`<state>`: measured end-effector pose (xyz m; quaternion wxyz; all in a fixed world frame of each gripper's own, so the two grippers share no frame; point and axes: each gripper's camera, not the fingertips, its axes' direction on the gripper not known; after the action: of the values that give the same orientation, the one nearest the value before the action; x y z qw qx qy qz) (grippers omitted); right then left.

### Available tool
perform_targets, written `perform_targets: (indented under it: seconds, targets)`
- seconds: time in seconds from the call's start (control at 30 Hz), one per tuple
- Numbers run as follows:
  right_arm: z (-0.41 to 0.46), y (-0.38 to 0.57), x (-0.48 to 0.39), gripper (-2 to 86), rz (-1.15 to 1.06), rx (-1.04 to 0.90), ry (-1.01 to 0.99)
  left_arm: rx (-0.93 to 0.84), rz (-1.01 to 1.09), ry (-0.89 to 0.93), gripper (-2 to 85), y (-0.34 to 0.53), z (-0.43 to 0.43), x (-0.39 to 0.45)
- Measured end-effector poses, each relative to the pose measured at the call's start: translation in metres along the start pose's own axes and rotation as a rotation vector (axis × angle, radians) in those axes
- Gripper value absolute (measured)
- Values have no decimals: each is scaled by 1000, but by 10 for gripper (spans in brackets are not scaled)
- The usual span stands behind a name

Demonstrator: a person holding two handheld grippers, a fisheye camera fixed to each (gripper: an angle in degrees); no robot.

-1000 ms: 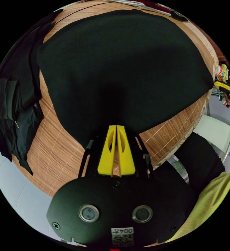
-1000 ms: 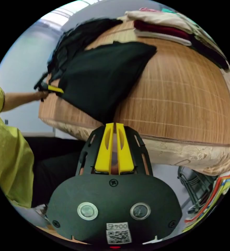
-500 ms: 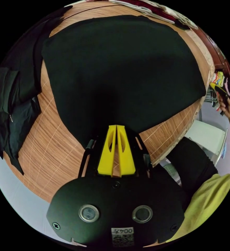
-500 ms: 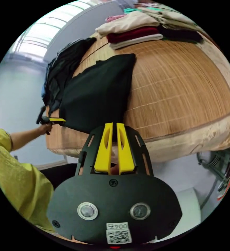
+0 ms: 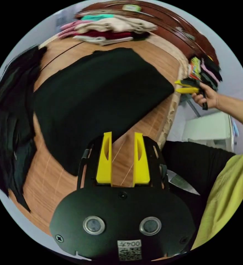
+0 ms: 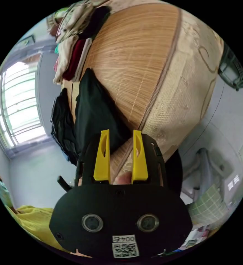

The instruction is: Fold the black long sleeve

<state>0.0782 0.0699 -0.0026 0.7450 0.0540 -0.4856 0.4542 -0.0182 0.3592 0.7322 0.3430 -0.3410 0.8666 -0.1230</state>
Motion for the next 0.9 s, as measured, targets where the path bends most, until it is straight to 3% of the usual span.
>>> perform_targets:
  seconds: [0.17, 0.4, 0.57, 0.7, 0.9]
  targets:
    - [11, -9, 7, 125, 34, -33, 6, 12, 326, -29, 127, -49, 37, 73]
    - [16, -27, 12, 72, 52, -84, -30, -27, 435, -95, 137, -83, 77, 130]
    - [-1, -38, -5, 62, 8, -167, -163, -84, 525, -274, 136, -97, 109, 185]
    - [-3, -48, -17, 62, -18, -260, -163, -148, 471, -430, 67, -100, 126, 195]
    - [-27, -85, -19, 109, -117, -280, -231, -106, 285, -299, 16, -85, 93, 172]
